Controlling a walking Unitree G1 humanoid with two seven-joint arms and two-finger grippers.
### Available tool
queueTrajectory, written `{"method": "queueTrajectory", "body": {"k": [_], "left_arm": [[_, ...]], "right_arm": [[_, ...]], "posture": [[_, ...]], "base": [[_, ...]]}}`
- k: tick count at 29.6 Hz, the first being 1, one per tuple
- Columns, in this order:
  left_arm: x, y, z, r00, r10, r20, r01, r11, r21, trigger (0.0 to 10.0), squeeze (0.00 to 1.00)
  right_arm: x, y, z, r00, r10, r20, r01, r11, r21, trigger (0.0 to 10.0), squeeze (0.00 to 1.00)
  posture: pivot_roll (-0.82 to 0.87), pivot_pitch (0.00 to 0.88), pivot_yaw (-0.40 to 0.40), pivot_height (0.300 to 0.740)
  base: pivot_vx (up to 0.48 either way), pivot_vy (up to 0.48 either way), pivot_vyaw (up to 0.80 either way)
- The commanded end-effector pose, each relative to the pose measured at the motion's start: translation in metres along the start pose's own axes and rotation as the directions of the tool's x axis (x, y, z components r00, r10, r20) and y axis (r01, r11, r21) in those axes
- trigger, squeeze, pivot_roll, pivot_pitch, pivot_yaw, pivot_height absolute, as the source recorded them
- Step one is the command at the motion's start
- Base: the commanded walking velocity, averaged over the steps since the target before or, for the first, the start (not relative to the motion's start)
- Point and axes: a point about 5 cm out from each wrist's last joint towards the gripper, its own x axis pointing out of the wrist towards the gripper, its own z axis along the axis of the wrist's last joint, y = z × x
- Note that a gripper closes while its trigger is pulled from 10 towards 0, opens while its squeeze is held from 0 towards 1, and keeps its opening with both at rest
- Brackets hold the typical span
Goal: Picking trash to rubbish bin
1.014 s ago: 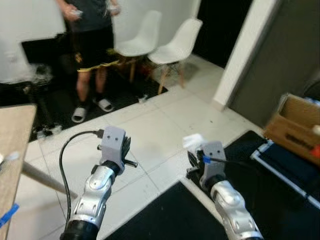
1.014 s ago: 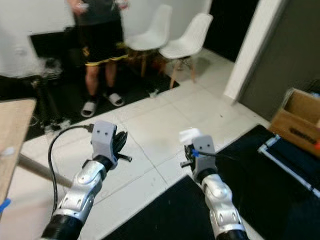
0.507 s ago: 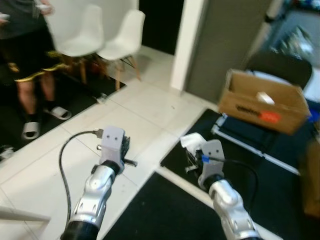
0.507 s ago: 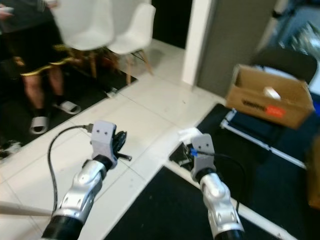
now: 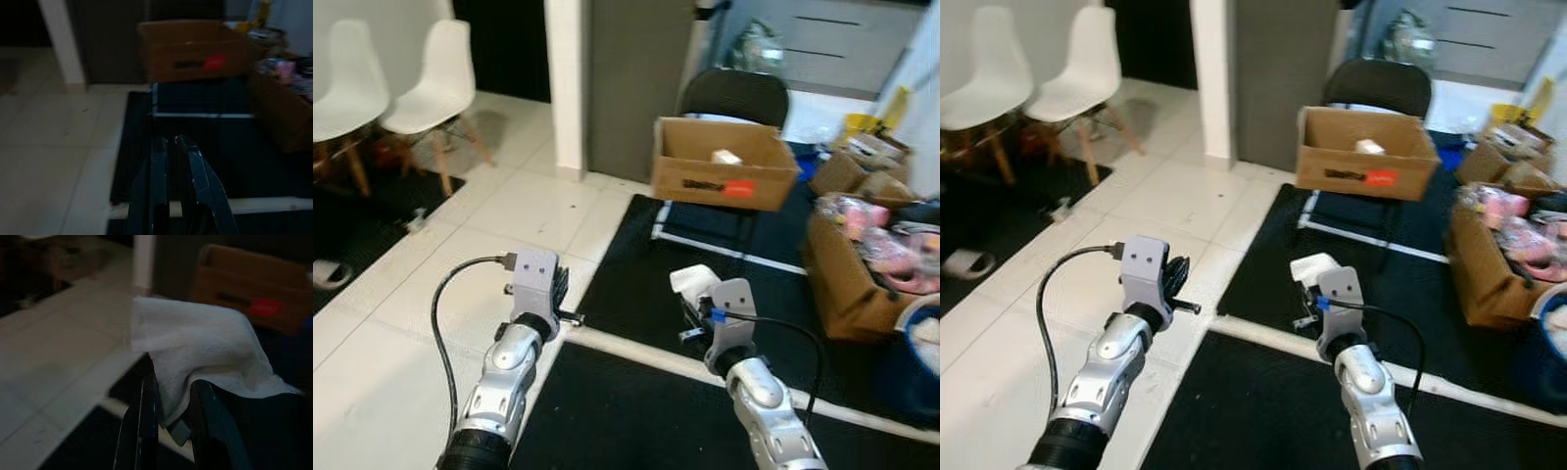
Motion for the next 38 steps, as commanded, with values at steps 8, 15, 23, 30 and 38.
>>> {"method": "queueTrajectory", "body": {"k": [8, 15, 23, 30, 38], "left_arm": [[-0.0030, 0.0025, -0.0036, 1.000, 0.016, -0.014, -0.016, 1.000, 0.004, 10.0, 0.00], [-0.0027, 0.0004, -0.0031, 1.000, 0.009, -0.012, -0.009, 1.000, 0.003, 10.0, 0.00], [-0.0008, -0.0027, -0.0010, 1.000, -0.022, -0.007, 0.022, 1.000, 0.000, 10.0, 0.00], [-0.0005, -0.0024, 0.0003, 1.000, -0.025, -0.008, 0.025, 1.000, -0.003, 10.0, 0.00], [-0.0002, -0.0028, 0.0003, 1.000, -0.028, -0.007, 0.028, 1.000, -0.009, 10.0, 0.00]], "right_arm": [[0.0013, 0.0022, -0.0025, 1.000, -0.009, -0.015, 0.009, 1.000, 0.027, 10.0, 0.00], [-0.0003, 0.0009, -0.0042, 0.999, -0.021, -0.024, 0.022, 0.999, 0.030, 10.0, 0.00], [0.0005, 0.0023, -0.0068, 0.999, -0.004, -0.044, 0.005, 1.000, 0.026, 10.0, 0.00], [0.0007, 0.0029, -0.0068, 0.999, -0.007, -0.041, 0.008, 1.000, 0.017, 10.0, 0.00], [0.0016, 0.0038, -0.0066, 0.999, 0.003, -0.046, -0.002, 1.000, 0.012, 10.0, 0.00]], "posture": [[-0.09, 0.064, -0.002, 0.740], [-0.10, 0.065, -0.001, 0.740], [-0.10, 0.063, 0.002, 0.740], [-0.10, 0.059, 0.002, 0.740], [-0.10, 0.059, -0.002, 0.740]], "base": [[0.000, 0.000, -0.80], [0.000, 0.000, -0.80], [0.000, 0.000, -0.40], [0.142, 0.000, 0.00], [0.332, 0.000, 0.00]]}}
